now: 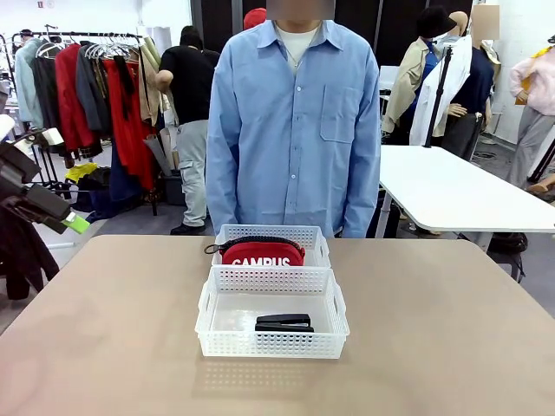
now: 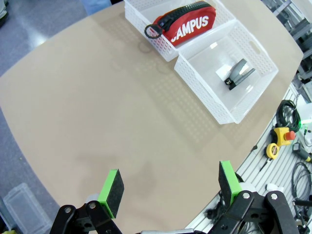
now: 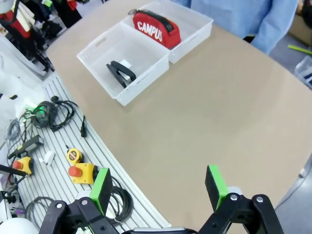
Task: Distribute items into two baskets.
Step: Place the picked Stapler into the Organizing basket as instructed by the person.
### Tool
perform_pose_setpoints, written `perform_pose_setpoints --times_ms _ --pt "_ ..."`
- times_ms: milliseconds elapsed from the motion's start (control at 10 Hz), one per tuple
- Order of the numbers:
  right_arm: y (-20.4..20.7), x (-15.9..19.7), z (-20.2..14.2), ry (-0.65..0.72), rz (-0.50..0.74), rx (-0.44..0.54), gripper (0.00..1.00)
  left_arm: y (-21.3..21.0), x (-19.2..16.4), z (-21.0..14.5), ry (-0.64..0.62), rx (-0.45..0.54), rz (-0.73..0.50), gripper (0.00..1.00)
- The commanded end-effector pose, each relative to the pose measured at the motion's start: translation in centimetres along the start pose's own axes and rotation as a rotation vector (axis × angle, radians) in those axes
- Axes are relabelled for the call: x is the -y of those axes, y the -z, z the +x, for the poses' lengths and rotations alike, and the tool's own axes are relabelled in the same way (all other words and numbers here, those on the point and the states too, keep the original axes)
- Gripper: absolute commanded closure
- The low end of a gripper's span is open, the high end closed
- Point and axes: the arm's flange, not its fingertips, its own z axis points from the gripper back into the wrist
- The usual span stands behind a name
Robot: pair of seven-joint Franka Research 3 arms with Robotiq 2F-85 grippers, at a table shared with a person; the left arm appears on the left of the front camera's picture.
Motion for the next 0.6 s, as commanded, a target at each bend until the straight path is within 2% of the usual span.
perform_pose_setpoints --times_ms 0,500 --pt "-0.34 0.21 0.0 0.0 -0.016 0.017 0.0 -0.23 0.03 0.05 -0.003 -0.008 0.001 0.0" --pt "-0.34 0.21 0.0 0.0 -0.016 0.017 0.0 -0.23 0.03 0.05 -0.003 -0.008 0.001 0.0"
